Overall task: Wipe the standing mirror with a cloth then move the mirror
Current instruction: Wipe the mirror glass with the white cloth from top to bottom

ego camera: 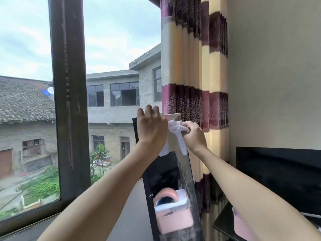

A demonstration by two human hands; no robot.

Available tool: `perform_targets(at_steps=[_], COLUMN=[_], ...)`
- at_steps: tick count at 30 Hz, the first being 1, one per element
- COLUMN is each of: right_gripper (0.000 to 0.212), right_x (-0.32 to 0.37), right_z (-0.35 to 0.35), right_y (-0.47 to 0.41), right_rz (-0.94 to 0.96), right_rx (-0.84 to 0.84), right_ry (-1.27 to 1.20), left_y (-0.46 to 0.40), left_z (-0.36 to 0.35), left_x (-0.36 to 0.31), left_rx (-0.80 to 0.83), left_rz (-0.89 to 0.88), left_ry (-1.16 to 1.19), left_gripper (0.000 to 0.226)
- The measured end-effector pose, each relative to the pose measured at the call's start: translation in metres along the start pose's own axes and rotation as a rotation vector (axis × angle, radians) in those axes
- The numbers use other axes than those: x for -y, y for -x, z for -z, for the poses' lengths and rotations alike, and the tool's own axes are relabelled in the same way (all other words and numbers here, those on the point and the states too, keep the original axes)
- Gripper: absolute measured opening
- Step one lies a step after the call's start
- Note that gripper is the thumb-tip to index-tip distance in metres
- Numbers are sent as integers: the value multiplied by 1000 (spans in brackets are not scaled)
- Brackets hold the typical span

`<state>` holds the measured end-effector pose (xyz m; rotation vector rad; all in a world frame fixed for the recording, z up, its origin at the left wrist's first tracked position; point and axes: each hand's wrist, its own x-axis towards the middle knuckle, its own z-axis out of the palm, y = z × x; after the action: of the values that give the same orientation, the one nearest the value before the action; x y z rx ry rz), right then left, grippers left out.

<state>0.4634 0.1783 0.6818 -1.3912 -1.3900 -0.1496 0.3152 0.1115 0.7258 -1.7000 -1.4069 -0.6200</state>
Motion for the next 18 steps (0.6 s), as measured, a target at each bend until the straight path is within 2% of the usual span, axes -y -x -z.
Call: perform_targets(at_steps=[4, 7, 11, 14, 16, 18], right_gripper=[24, 24, 33, 34, 35, 35], right_x=[16, 19, -10, -45, -60, -68], right_z=[-5, -14, -34, -36, -27, -14], right_y=[-14, -14, 19, 56, 66, 65], right_rz=[-21, -40, -54, -138, -207, -259], right_rx=[-78, 1, 142, 371, 586, 703], right_ry=[-59, -132, -263, -298, -156, -26], left_y=[-11, -15, -16, -16, -18, -20], left_z=[0, -2, -8, -10, -10, -9], left_x=[-7, -16, -21, -22, -25, -29], left_rx=[92, 143, 118, 126, 136, 147], left_rz=[1, 3, 29, 40, 43, 38], left_ry=[-74, -77, -61, -84, -90, -77], left_gripper=[32, 40, 28, 31, 32, 31])
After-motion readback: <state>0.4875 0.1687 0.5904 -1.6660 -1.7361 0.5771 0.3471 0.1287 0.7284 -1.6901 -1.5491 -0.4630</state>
